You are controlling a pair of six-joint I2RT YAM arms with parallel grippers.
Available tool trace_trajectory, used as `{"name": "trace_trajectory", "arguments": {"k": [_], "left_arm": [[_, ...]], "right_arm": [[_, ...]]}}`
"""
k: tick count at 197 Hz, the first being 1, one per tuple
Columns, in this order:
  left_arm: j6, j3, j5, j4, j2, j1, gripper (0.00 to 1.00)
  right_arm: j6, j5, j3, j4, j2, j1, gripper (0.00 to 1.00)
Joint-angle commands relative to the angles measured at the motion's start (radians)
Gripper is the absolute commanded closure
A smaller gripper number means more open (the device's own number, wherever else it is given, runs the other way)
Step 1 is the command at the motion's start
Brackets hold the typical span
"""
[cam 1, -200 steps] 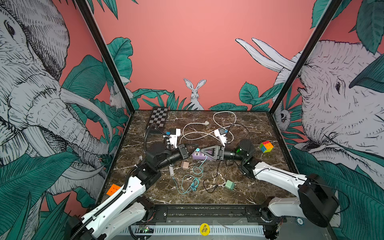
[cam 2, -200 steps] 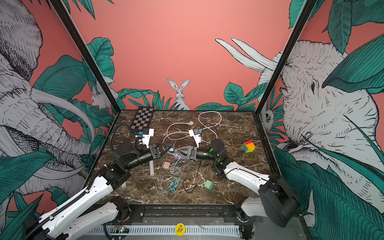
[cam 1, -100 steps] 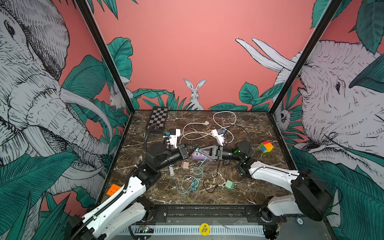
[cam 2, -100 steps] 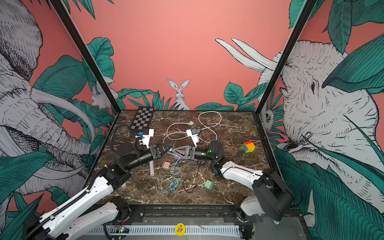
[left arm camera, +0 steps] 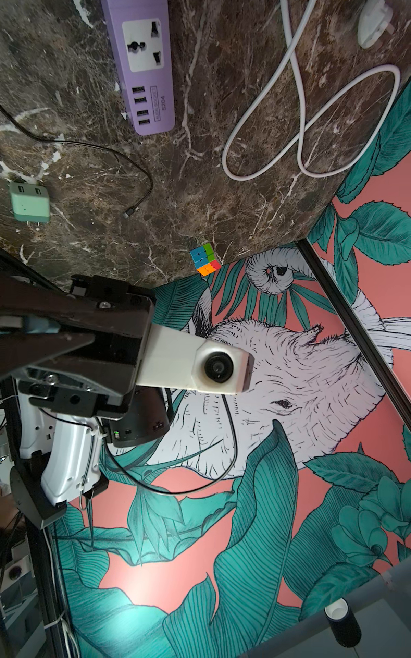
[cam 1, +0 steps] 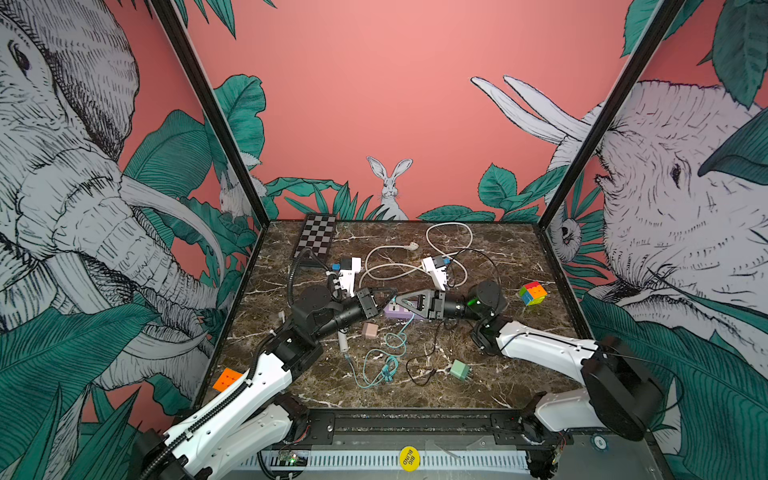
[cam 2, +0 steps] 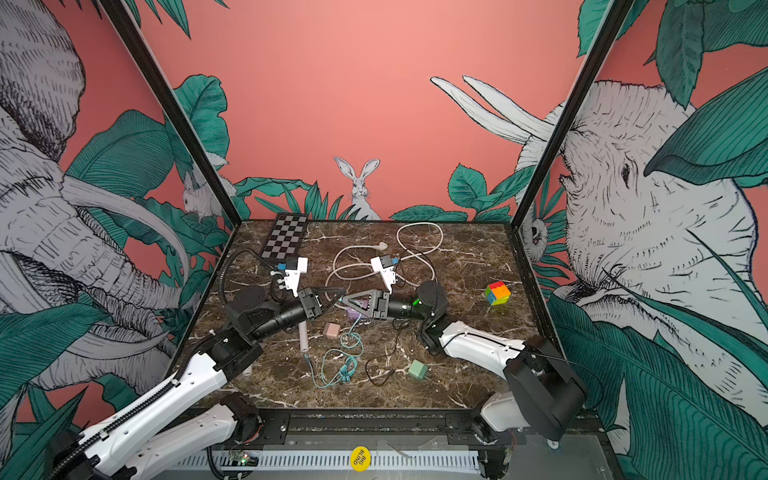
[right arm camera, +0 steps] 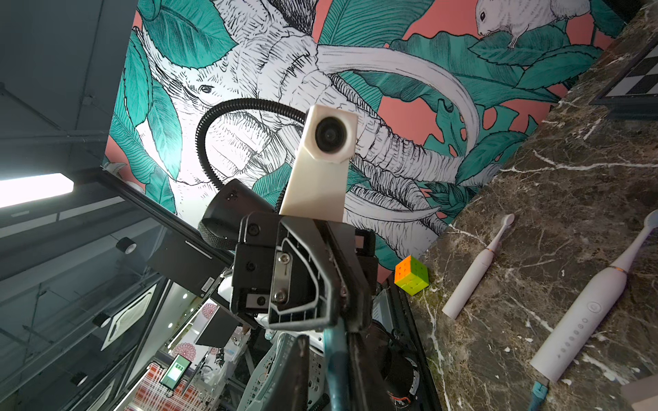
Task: Charge the electric toothbrush
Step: Pick up the charging cable from the center of the board.
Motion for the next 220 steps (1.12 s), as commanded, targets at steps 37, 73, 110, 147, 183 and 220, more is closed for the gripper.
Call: {"name": "trace_trajectory", "arguments": {"k": [37,73,110,147,183,220], "left_arm": [[-0.002,-0.016,-0.007,0.031,-0.007,-0.005,1.00],[-0.004,-0.020,-0.008,0.031,-0.010,-0.006,1.00],[-0.001,-0.015,-0.025,-0.011,-0.017,-0.006,0.82],[0.014,0.032,-0.140,-0.188,-0.090,-0.004,0.01],[-0.034,0.119,-0.303,-0.545,-0.122,-0.002,0.01],[-0.151,0.107,-0.308,-0.719,-0.013,-0.003,0.01]], "right_arm": [[-0.014,-0.008,0.016,0.062,-0.014,0.013,0.86],[-0.027,0.000,0.013,0.063,-0.014,0.012,0.97],[-0.060,0.037,-0.002,0.027,-0.035,0.013,1.00],[-0.147,0.115,-0.061,-0.099,-0.108,-0.016,1.00],[-0.384,0.235,-0.130,-0.439,-0.244,-0.043,1.00],[-0.610,0.360,-0.191,-0.704,-0.366,-0.043,1.00]]}}
